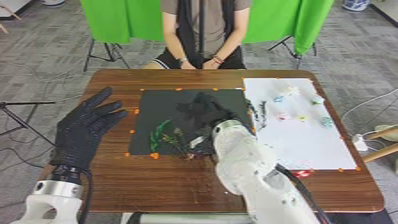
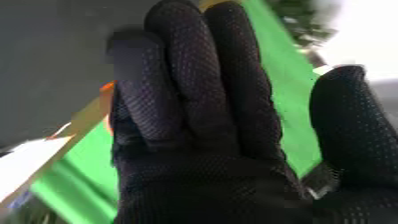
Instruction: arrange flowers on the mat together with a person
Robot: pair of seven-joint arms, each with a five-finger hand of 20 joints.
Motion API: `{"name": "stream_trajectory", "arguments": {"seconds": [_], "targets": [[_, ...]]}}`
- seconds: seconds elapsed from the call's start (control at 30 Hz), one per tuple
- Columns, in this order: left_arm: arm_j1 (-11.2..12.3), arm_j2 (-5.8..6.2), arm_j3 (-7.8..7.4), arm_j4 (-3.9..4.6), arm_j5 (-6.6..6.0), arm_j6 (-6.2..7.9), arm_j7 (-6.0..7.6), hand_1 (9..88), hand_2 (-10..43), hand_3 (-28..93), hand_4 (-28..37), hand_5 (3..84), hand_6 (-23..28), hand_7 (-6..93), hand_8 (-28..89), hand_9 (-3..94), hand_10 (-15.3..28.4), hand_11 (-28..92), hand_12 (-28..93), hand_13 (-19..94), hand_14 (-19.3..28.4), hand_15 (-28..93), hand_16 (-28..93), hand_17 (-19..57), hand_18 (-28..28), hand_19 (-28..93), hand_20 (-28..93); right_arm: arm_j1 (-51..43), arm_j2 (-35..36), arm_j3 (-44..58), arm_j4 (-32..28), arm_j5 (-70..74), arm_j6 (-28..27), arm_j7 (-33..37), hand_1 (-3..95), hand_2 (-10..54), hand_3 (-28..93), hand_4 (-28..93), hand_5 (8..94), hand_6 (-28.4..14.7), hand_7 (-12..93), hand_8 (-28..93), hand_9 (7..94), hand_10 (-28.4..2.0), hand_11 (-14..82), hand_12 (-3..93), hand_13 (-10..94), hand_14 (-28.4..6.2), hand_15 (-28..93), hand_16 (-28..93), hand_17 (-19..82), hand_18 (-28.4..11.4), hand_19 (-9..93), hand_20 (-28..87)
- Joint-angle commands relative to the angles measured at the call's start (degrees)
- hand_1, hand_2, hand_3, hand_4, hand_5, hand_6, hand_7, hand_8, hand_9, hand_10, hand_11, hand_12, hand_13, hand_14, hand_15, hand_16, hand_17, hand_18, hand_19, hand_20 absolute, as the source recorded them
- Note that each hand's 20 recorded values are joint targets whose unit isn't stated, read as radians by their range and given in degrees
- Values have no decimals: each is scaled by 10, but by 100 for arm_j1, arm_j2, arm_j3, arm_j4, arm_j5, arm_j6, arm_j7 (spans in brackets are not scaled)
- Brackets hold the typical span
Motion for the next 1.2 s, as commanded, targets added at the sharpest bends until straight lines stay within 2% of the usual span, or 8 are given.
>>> {"name": "stream_trajectory", "arguments": {"seconds": [0.03, 0.07, 0.1, 0.47, 0.57, 0.87, 1.0, 1.2], "targets": [[13, -25, 65, -4, -13, 62, -32, 222, 96, 764, -282, 381, 110, 105, -87, 380, 234, 271, 101, 296, 284, 528, -125, -52, 272, 676, -163, -346, -355, 155, -36, -658, -2098, -882, 164, 109, 787, -273, 768, -17, 107, -124, 690, -220, 359, 170, 537, -217, 741, 76, 70, -185, 570, 134], [31, -17, 59, -10, -28, 74, -16, 222, 96, 763, -282, 381, 110, 105, -87, 380, 233, 271, 101, 296, 284, 529, -124, -52, 271, 676, -163, -362, -385, 194, -29, -766, -2335, -1079, 157, 113, 789, -277, 760, -15, 105, -125, 663, -226, 365, 167, 514, -222, 749, 72, 61, -184, 563, 143], [29, -160, 16, -11, 59, -6, -115, 222, 96, 763, -282, 381, 110, 105, -87, 380, 233, 271, 101, 296, 284, 529, -125, -52, 272, 675, -162, -372, -419, 200, -17, -919, -2528, -1224, 154, 114, 791, -278, 756, -14, 104, -126, 654, -228, 368, 166, 507, -223, 753, 70, 58, -183, 560, 145], [37, -77, 41, -3, 11, 34, -98, 221, 96, 764, -283, 381, 111, 104, -87, 381, 233, 271, 101, 295, 284, 529, -125, -52, 271, 674, -158, -446, -520, 129, 43, -2333, -3033, -2243, 81, 228, 780, -283, 690, 13, 101, -132, 415, -261, 463, 145, 293, -239, 809, -3, -3, -157, 502, 186], [27, -88, 27, 5, 16, 18, -126, 222, 96, 764, -283, 382, 111, 104, -86, 381, 233, 272, 100, 295, 284, 530, -125, -52, 271, 673, -158, -469, -525, 90, 59, -2650, -3044, -2390, 82, 253, 756, -283, 684, 21, 99, -131, 394, -261, 472, 143, 265, -236, 815, -11, -6, -147, 491, 192], [-23, -21, 61, 29, -22, 39, -86, 222, 97, 763, -282, 382, 111, 104, -87, 380, 233, 272, 100, 296, 284, 529, -126, -52, 271, 673, -156, -489, -591, 21, 200, -3877, -3279, -2933, 87, 284, 707, -283, 673, 32, 96, -130, 357, -257, 482, 138, 223, -230, 822, -23, -12, -131, 465, 208], [-56, 1, 82, 36, -28, 43, -72, 221, 97, 763, -282, 382, 111, 105, -86, 380, 234, 271, 100, 295, 284, 529, -125, -52, 271, 673, -155, -476, -541, -62, 255, -4332, -3225, -2971, 93, 290, 685, -283, 668, 35, 95, -130, 348, -255, 480, 138, 215, -228, 823, -26, -13, -126, 452, 215], [-57, 22, 93, 37, -51, 48, -57, 222, 97, 763, -282, 381, 111, 103, -86, 380, 234, 272, 101, 295, 284, 529, -125, -53, 270, 672, -154, -420, -402, -175, 314, -4262, -2981, -2537, 91, 294, 671, -283, 663, 38, 95, -130, 348, -254, 482, 138, 213, -227, 826, -28, -14, -124, 444, 224]]}}
